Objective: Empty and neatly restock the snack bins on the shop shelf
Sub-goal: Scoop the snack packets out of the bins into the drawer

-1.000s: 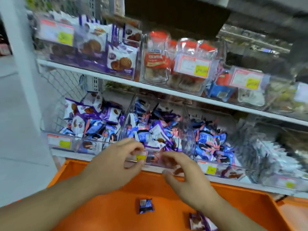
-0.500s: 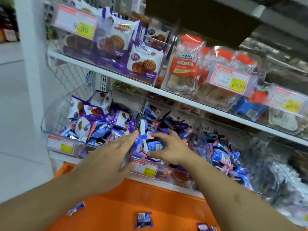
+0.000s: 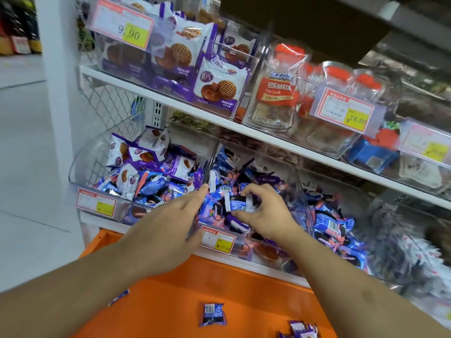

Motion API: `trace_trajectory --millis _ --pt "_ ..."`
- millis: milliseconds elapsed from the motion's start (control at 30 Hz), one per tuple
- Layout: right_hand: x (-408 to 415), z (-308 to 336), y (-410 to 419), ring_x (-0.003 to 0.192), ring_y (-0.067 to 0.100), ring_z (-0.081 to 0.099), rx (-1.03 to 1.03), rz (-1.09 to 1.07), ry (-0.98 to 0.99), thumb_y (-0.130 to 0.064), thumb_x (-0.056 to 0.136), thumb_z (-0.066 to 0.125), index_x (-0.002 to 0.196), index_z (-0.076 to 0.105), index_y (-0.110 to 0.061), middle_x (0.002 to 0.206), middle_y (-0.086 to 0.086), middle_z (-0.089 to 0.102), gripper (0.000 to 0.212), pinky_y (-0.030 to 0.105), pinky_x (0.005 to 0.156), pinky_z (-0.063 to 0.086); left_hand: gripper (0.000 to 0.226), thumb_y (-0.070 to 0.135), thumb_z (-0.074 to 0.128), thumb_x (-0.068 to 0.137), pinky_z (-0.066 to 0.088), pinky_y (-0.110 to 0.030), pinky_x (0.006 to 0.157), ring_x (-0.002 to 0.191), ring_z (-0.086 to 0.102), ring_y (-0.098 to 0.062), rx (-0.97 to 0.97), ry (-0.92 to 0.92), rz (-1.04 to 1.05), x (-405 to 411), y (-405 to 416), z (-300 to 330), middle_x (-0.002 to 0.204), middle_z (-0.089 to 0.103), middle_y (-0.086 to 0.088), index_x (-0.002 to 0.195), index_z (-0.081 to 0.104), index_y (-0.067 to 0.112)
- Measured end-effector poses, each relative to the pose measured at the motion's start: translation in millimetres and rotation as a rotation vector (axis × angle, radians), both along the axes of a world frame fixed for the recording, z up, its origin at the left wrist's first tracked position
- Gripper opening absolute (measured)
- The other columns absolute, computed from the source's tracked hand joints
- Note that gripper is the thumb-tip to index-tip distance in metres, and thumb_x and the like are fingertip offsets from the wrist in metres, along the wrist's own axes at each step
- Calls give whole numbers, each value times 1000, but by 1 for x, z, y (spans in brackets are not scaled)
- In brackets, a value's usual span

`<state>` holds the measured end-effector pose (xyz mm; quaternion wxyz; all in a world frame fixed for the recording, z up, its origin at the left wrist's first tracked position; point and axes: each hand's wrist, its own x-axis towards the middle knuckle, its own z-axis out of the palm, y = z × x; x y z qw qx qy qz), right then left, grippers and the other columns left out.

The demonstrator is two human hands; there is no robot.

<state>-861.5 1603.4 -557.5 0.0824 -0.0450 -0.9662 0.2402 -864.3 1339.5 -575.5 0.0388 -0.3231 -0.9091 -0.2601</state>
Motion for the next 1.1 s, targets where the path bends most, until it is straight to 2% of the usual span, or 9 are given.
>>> trace_trajectory --millis 133,267,367,500,567,667,900,1000,1100 --pt "7 1 2 99 2 51 -82 -55 135 -34 79 91 109 66 -35 114 -11 54 39 -2 80 33 83 47 50 104 40 -30 111 148 34 -10 23 -41 10 1 4 8 169 14 18 164 -7 36" --pt "15 20 -1 104 -1 54 -177 -78 247 -27 81 90 109 65 -42 112 -15 55 40 10 88 38 70 47 50 104 38 -30 114 146 36 -10 58 3 48 2 9 22 164 21 15 163 17 31" --pt "28 40 -11 105 -4 57 -246 -59 281 -26 81 88 104 61 -51 114 -17 57 43 13 88 42 57 49 53 101 41 -23 105 133 45 -3 152 -5 57 6 14 35 152 36 19 154 36 34" --pt "61 52 -36 110 1 60 -285 35 325 -21 78 87 106 65 -45 116 -20 61 43 23 95 49 56 61 67 89 54 -19 83 96 66 8 442 -300 24 26 24 55 121 60 25 139 46 51" --pt "79 49 -46 112 4 60 -307 49 309 -17 81 86 107 65 -42 117 -20 62 42 24 94 50 43 56 72 89 60 -29 84 91 69 8 548 -399 4 36 27 58 109 67 27 127 52 55" --pt "105 40 -53 107 9 62 -432 16 215 -14 83 87 112 65 -42 118 -19 62 46 38 82 58 41 47 73 91 61 -39 90 94 74 -2 594 -451 -27 49 22 55 110 74 18 131 61 46" --pt "164 -6 -40 78 0 61 -446 -51 5 -19 89 84 114 66 -40 110 -11 65 37 20 65 45 40 23 81 89 52 -7 82 96 67 11 369 -439 -21 66 -16 11 106 70 27 119 68 45" --pt "175 -40 -39 49 4 49 -540 -79 -138 -11 88 83 105 68 -40 93 5 70 37 28 49 43 38 15 82 86 53 -14 84 95 69 8 115 -433 -29 59 -34 -43 105 76 19 114 73 39" --pt "183 -80 -42 46 8 52 -523 -98 -313 -11 88 82 105 68 -42 87 7 70 39 34 44 45 35 11 79 83 42 -7 70 84 64 10 -124 -381 38 43 -45 -102 98 77 12 113 80 29"
